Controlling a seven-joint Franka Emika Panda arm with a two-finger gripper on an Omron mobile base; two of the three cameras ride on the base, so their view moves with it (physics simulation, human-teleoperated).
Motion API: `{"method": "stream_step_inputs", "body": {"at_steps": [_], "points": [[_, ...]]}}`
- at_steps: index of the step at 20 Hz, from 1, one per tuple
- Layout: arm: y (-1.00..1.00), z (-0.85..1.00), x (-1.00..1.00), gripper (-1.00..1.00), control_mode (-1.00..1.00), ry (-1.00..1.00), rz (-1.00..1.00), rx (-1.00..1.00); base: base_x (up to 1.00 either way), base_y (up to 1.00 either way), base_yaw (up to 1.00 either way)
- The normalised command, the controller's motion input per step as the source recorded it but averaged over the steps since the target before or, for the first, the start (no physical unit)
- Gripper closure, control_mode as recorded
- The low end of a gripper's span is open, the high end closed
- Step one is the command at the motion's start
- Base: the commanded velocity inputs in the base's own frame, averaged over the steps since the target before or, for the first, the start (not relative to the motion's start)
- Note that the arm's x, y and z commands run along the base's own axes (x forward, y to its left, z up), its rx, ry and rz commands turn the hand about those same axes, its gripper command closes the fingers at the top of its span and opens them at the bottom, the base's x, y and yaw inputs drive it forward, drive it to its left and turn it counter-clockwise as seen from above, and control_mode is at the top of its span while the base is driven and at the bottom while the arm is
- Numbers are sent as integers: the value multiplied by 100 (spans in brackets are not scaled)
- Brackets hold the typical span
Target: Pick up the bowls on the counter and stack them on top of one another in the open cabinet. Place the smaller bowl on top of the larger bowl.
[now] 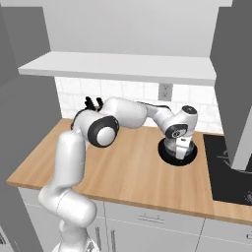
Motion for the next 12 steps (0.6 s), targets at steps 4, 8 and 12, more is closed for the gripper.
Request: {"method": "stream_step_inputs", "body": {"at_steps": [4,8,12], "points": [[0,39,-36,-100,-100,4,4,4,0,0,0],[-3,-28,-44,-100,-100,18,12,-1,0,0,0],[0,-58,-21,-100,-100,19,12,-3,0,0,0]]}}
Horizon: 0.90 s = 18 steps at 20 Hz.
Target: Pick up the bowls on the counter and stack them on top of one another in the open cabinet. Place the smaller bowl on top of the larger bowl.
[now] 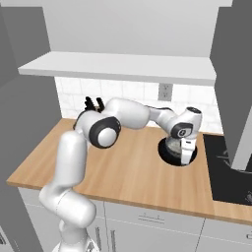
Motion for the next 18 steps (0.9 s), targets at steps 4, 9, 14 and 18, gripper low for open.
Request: {"method": "stream_step_inputs", "body": {"at_steps": [4,9,14,18], "points": [[1,-23,0,-100,-100,2,8,0,0,0,0],[1,-27,0,-100,-100,2,7,0,0,0,0],[10,-34,3,100,-100,2,5,0,0,0,0],[2,-4,5,100,-100,1,0,0,0,0,0]]}}
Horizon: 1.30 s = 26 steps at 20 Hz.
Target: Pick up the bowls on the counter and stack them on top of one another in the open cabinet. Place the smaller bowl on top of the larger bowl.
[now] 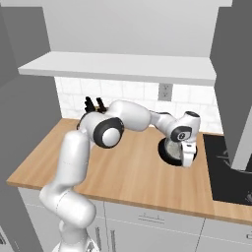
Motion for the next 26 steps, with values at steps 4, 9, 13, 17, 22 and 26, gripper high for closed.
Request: {"method": "stream_step_inputs", "body": {"at_steps": [4,9,13,17,22,26], "points": [[0,0,0,100,-100,0,0,0,0,0,0],[17,7,-12,100,-100,-1,3,0,0,0,0],[65,68,-58,100,-100,-5,13,0,0,0,0],[68,100,-95,100,-100,-21,19,0,0,0,0],[71,100,-100,100,-100,-32,18,0,0,0,0],[80,100,-98,100,-100,-34,18,-1,0,0,0]]}}
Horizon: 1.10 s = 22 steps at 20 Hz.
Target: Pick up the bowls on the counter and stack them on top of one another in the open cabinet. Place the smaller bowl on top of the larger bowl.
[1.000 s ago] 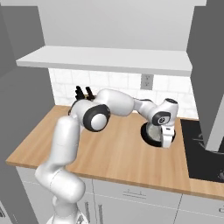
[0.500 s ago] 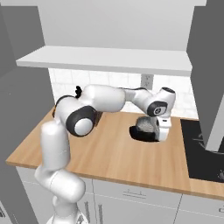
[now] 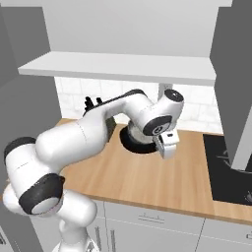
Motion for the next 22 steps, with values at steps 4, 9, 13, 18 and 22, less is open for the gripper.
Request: {"method": "stream_step_inputs", "body": {"at_steps": [4,9,13,18,22], "points": [[72,100,-87,100,-100,-37,12,0,0,0,0],[63,100,-69,100,-100,-38,9,0,0,0,0],[49,100,-31,100,-100,-41,0,4,0,0,0],[46,100,-6,100,-100,-26,0,10,0,0,0],[25,100,52,100,-100,-5,-4,12,0,0,0]]}}
